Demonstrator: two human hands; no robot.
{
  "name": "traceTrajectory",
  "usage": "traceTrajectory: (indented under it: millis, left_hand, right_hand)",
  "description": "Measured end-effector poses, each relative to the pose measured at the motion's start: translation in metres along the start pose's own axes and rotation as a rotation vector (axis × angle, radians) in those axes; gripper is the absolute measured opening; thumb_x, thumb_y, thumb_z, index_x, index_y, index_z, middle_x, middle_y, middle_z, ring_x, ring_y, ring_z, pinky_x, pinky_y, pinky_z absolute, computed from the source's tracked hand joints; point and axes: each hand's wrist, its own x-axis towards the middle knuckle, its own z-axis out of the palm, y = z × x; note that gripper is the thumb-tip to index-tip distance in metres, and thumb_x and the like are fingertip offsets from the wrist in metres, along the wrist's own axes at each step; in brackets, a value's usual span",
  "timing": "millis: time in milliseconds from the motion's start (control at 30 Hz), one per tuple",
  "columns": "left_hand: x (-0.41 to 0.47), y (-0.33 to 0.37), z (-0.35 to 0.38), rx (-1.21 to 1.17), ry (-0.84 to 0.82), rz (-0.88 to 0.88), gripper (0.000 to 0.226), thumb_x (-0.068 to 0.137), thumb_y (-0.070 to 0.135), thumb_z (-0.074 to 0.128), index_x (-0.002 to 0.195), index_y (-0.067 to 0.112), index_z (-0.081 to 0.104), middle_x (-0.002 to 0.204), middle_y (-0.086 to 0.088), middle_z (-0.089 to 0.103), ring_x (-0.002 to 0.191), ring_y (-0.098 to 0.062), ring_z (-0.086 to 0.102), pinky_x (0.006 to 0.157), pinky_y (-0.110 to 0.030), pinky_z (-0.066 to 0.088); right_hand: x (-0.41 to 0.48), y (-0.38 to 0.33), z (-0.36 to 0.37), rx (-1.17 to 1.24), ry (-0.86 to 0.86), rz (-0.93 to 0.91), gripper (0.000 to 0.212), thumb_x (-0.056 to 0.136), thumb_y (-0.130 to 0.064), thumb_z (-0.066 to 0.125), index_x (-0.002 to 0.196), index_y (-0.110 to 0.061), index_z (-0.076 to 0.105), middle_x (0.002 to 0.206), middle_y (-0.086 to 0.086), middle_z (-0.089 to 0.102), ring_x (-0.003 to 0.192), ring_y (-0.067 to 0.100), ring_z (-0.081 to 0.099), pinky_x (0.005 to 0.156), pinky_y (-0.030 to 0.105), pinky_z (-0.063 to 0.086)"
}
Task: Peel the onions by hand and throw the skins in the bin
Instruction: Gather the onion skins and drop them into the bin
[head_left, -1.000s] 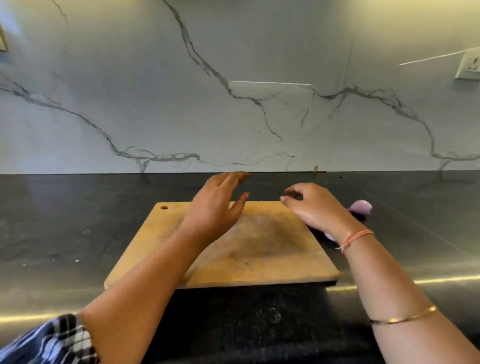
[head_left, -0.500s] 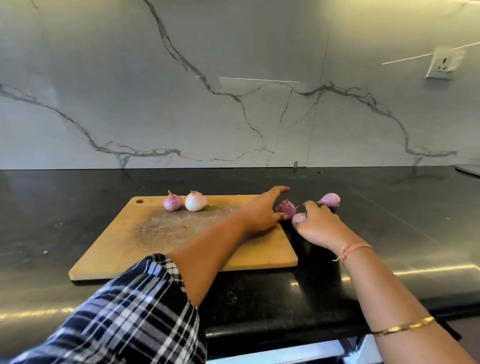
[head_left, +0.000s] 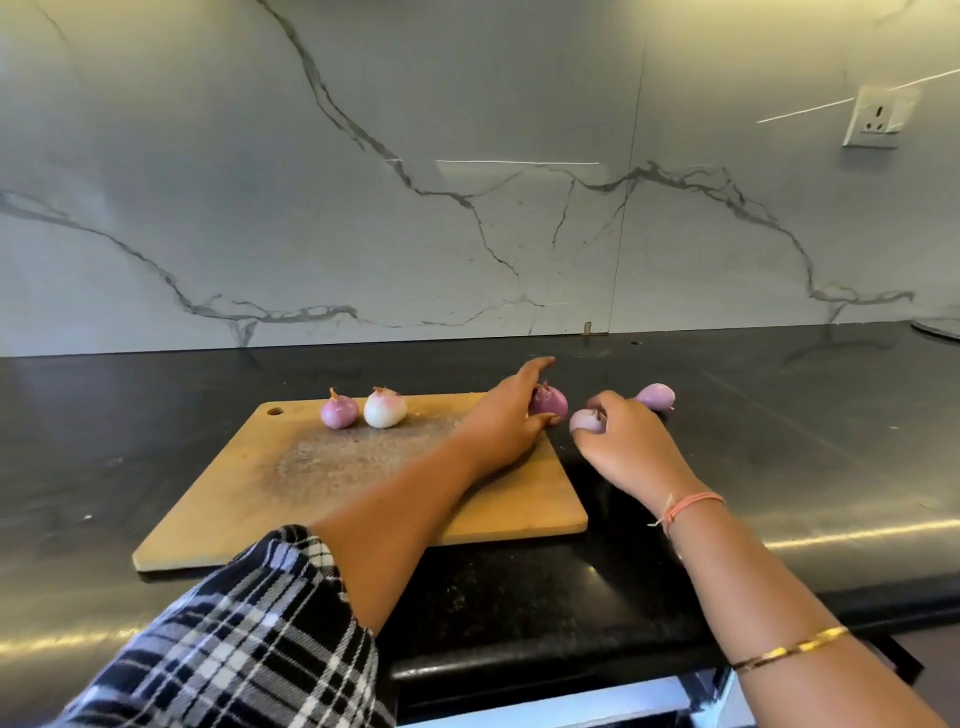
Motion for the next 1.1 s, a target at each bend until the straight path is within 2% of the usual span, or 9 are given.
traceTrajectory:
  millis: [267,433,500,600,700,767,867,1000,1100]
  left_hand:
    - [-0.042,-0.041,-0.066,0.016,0.206,-0.065,0.072,0.088,0.027,0.065,0.146,0.028,0.024,0.133,-0.005,0.054,0.119,-0.018,0.053,0.102,-0.033,0.041]
    - [-0.074,-0.079,-0.113,0.045,0.274,-0.167,0.071,0.086,0.030,0.067,0.145,0.029,0.026,0.130,-0.003,0.057,0.114,-0.018,0.056,0.101,-0.037,0.044]
    - [-0.083,-0.095,-0.119,0.089,0.274,-0.215,0.075,0.084,0.038,0.068,0.144,0.032,0.024,0.127,0.000,0.059,0.113,-0.019,0.059,0.100,-0.043,0.046]
    - [-0.091,-0.109,-0.114,0.109,0.246,-0.261,0.081,0.081,0.043,0.069,0.145,0.033,0.020,0.124,0.000,0.062,0.106,-0.018,0.062,0.096,-0.043,0.049]
    - [-0.089,-0.118,-0.111,0.123,0.243,-0.280,0.083,0.081,0.041,0.070,0.146,0.031,0.018,0.124,0.000,0.062,0.105,-0.018,0.063,0.095,-0.040,0.049]
    - [-0.086,-0.122,-0.112,0.125,0.258,-0.284,0.084,0.081,0.040,0.071,0.146,0.031,0.018,0.125,0.000,0.062,0.105,-0.020,0.063,0.095,-0.041,0.049]
    - [-0.087,-0.124,-0.113,0.134,0.275,-0.288,0.086,0.078,0.039,0.074,0.145,0.030,0.020,0.126,-0.002,0.059,0.104,-0.022,0.062,0.095,-0.042,0.050]
    - [-0.088,-0.128,-0.114,0.131,0.259,-0.297,0.091,0.075,0.040,0.077,0.145,0.032,0.019,0.127,-0.004,0.057,0.105,-0.022,0.061,0.095,-0.044,0.050]
    - [-0.087,-0.127,-0.113,0.120,0.247,-0.317,0.093,0.074,0.038,0.078,0.145,0.031,0.018,0.127,-0.005,0.057,0.107,-0.022,0.060,0.096,-0.042,0.050]
  right_hand:
    - [0.004,-0.060,0.019,0.092,-0.025,-0.131,0.039,0.095,-0.027,0.043,0.130,-0.010,0.047,0.121,0.010,0.056,0.110,0.028,0.053,0.086,0.034,0.044]
    - [0.006,-0.110,0.045,0.197,-0.178,-0.165,0.026,0.093,-0.029,0.053,0.113,-0.012,0.052,0.107,0.004,0.058,0.095,0.020,0.055,0.075,0.030,0.043]
    - [0.003,-0.127,0.058,0.180,-0.225,-0.182,0.026,0.091,-0.030,0.055,0.110,-0.012,0.053,0.106,0.005,0.058,0.092,0.021,0.055,0.070,0.030,0.041]
    - [-0.004,-0.143,0.074,0.066,-0.285,-0.243,0.025,0.095,-0.025,0.046,0.112,-0.007,0.052,0.110,0.008,0.050,0.101,0.029,0.052,0.078,0.035,0.042]
    - [-0.008,-0.150,0.086,-0.021,-0.290,-0.284,0.024,0.095,-0.014,0.044,0.115,-0.004,0.051,0.115,0.012,0.041,0.107,0.032,0.050,0.078,0.030,0.036]
    - [-0.007,-0.150,0.091,0.000,-0.260,-0.269,0.031,0.094,-0.018,0.047,0.123,-0.007,0.051,0.125,0.013,0.039,0.103,0.033,0.054,0.078,0.030,0.038]
    - [-0.004,-0.148,0.099,-0.020,-0.254,-0.308,0.035,0.095,-0.024,0.045,0.127,-0.010,0.051,0.127,0.012,0.042,0.104,0.033,0.055,0.080,0.032,0.041]
    - [-0.005,-0.144,0.100,-0.049,-0.240,-0.375,0.038,0.096,-0.025,0.043,0.132,-0.015,0.046,0.131,0.012,0.044,0.110,0.032,0.053,0.091,0.039,0.046]
    - [-0.006,-0.141,0.098,-0.084,-0.236,-0.414,0.037,0.097,-0.027,0.043,0.132,-0.014,0.044,0.131,0.011,0.047,0.110,0.030,0.053,0.088,0.038,0.047]
